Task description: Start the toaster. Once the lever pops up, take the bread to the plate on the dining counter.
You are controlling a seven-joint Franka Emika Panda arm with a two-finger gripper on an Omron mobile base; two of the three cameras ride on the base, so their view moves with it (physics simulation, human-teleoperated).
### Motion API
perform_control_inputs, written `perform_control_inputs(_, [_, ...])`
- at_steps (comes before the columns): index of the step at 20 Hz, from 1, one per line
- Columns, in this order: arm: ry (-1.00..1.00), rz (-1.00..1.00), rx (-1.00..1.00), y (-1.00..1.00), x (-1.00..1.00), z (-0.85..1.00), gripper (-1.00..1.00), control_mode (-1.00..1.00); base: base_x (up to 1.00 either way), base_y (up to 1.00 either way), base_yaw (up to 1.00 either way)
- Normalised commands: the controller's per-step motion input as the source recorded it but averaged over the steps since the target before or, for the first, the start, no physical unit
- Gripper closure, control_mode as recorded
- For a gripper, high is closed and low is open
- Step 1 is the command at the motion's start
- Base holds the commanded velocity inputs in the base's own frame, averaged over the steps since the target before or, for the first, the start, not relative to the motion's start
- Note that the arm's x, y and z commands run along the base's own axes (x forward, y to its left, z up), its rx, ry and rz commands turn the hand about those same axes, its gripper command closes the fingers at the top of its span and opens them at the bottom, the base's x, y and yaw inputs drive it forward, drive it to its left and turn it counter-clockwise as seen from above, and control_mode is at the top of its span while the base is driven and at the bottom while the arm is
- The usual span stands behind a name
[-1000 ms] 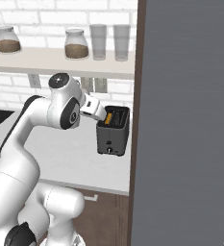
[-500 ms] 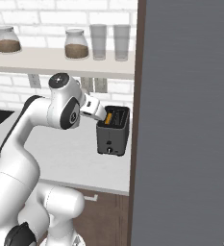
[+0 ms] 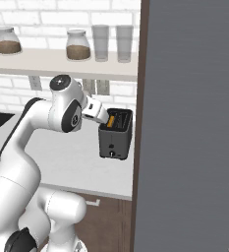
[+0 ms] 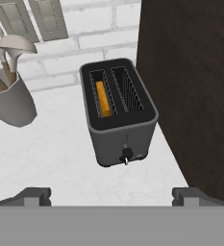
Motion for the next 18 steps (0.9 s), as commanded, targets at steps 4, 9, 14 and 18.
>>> perform_control_inputs(4, [0.0, 0.0, 0.0, 0.0, 0.0, 0.0, -1.0, -1.0, 0.0, 0.0, 0.0])
perform_control_inputs(9, [0.0, 0.0, 0.0, 0.0, 0.0, 0.0, -1.0, -1.0, 0.0, 0.0, 0.0])
perform_control_inputs(14, [0.0, 0.0, 0.0, 0.0, 0.0, 0.0, -1.0, -1.0, 0.0, 0.0, 0.0])
perform_control_inputs(18, [0.0, 0.0, 0.0, 0.0, 0.0, 0.0, -1.0, -1.0, 0.0, 0.0, 0.0])
